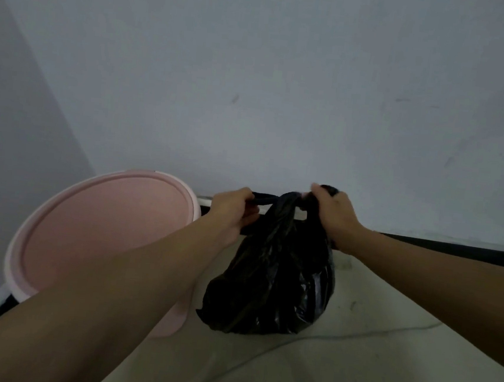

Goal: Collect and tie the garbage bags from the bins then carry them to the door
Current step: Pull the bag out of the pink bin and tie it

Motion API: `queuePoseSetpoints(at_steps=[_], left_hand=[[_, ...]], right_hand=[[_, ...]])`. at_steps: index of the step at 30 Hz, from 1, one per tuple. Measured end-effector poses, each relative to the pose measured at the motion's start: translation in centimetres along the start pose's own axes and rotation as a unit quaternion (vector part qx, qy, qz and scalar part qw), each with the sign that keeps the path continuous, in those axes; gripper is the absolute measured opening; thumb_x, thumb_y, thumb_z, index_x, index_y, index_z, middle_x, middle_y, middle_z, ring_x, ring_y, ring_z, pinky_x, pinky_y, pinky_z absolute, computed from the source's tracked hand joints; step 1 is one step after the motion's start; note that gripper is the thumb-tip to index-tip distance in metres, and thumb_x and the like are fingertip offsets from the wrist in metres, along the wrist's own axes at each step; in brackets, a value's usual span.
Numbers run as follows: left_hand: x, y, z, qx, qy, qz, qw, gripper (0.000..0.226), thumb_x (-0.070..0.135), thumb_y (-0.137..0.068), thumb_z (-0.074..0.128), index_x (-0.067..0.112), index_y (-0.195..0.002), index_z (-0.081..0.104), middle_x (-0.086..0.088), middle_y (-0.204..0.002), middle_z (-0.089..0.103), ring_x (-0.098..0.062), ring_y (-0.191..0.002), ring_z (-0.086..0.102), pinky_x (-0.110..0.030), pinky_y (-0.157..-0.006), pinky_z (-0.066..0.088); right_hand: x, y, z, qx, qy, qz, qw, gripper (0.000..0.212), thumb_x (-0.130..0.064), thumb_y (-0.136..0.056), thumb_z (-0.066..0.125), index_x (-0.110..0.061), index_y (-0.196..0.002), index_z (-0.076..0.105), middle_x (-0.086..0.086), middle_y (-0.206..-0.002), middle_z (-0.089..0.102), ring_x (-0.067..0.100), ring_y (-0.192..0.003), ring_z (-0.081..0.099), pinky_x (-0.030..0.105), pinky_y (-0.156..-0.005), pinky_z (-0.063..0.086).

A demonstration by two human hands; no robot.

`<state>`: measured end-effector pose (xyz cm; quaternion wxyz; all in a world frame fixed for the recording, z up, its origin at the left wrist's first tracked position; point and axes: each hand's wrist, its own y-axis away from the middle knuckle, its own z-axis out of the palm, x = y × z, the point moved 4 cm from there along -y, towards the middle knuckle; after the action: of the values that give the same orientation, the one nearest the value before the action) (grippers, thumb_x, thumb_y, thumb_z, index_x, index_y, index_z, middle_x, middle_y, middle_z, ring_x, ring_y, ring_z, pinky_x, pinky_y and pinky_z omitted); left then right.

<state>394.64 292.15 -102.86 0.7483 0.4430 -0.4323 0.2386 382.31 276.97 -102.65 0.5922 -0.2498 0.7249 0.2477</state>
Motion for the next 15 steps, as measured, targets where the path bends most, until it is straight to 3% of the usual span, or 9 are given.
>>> queuePoseSetpoints(at_steps=[2,4,7,9,10,12,13,15], left_hand=[[1.1,0.3,0.7,0.003,0.088,0.0,0.996,0.014,0.002,-0.09,0.045,0.003,-0.077,0.051,-0.015,-0.077,0.059,-0.024,-0.068,0.058,-0.035,-0.072,0.052],[2.2,0.7,1.5,-0.022,0.157,0.0,0.987,0.011,0.003,-0.091,0.038,0.004,-0.084,0.046,-0.018,-0.08,0.062,-0.031,-0.073,0.062,-0.044,-0.08,0.053],[2.7,1.3,2.3,-0.032,0.173,0.005,0.984,0.013,0.006,-0.092,0.034,0.009,-0.08,0.037,-0.008,-0.055,0.04,-0.024,-0.049,0.046,-0.045,-0.065,0.055],[2.1,1.3,2.1,-0.023,0.008,0.062,0.998,0.021,0.007,-0.089,0.036,0.011,-0.069,0.034,-0.003,-0.047,0.03,-0.017,-0.038,0.031,-0.032,-0.05,0.044],[1.7,1.1,1.9,-0.025,-0.125,0.125,0.984,0.024,0.009,-0.089,0.037,0.013,-0.066,0.033,-0.003,-0.05,0.03,-0.016,-0.038,0.03,-0.029,-0.049,0.036],[0.7,1.0,1.8,-0.069,-0.362,0.258,0.893,0.031,0.012,-0.091,0.043,0.016,-0.063,0.029,-0.003,-0.058,0.031,-0.018,-0.052,0.033,-0.033,-0.055,0.029],[-0.1,1.0,1.7,-0.091,-0.443,0.292,0.843,0.034,0.013,-0.092,0.045,0.017,-0.062,0.028,-0.003,-0.06,0.033,-0.019,-0.059,0.034,-0.034,-0.058,0.028],[-1.3,1.0,0.8,-0.117,-0.531,0.318,0.776,0.033,0.016,-0.093,0.047,0.015,-0.064,0.032,-0.005,-0.063,0.04,-0.022,-0.064,0.04,-0.034,-0.06,0.028]], right_hand=[[1.3,-0.7,-1.2,0.049,-0.041,0.083,0.995,0.03,-0.024,-0.099,0.048,-0.001,-0.086,0.062,0.015,-0.082,0.065,0.025,-0.067,0.061,0.03,-0.06,0.05],[2.2,-0.8,-2.3,0.043,0.016,0.122,0.992,0.029,-0.018,-0.097,0.044,0.001,-0.083,0.06,0.019,-0.085,0.068,0.032,-0.071,0.064,0.034,-0.062,0.051],[2.8,-1.5,-3.8,0.017,0.165,0.106,0.98,0.032,-0.019,-0.093,0.043,-0.001,-0.073,0.06,0.022,-0.086,0.073,0.041,-0.084,0.068,0.046,-0.082,0.055],[2.9,-2.4,-5.0,-0.016,0.278,0.071,0.958,0.03,-0.021,-0.091,0.044,-0.001,-0.077,0.061,0.018,-0.085,0.072,0.039,-0.083,0.067,0.049,-0.084,0.054],[2.9,-2.8,-5.8,-0.025,0.337,0.059,0.939,0.029,-0.023,-0.091,0.044,-0.001,-0.08,0.061,0.016,-0.086,0.071,0.036,-0.081,0.066,0.048,-0.082,0.054],[3.2,-3.7,-8.1,-0.01,0.426,0.056,0.903,0.029,-0.028,-0.09,0.043,-0.006,-0.08,0.059,0.013,-0.088,0.069,0.029,-0.076,0.063,0.039,-0.074,0.053],[3.2,-4.0,-9.4,0.009,0.456,0.057,0.888,0.03,-0.032,-0.091,0.042,-0.009,-0.08,0.058,0.012,-0.088,0.068,0.028,-0.074,0.061,0.035,-0.07,0.05],[2.9,-4.1,-11.6,0.045,0.478,0.073,0.874,0.032,-0.034,-0.093,0.041,-0.011,-0.08,0.058,0.011,-0.085,0.065,0.027,-0.073,0.059,0.032,-0.063,0.043]])
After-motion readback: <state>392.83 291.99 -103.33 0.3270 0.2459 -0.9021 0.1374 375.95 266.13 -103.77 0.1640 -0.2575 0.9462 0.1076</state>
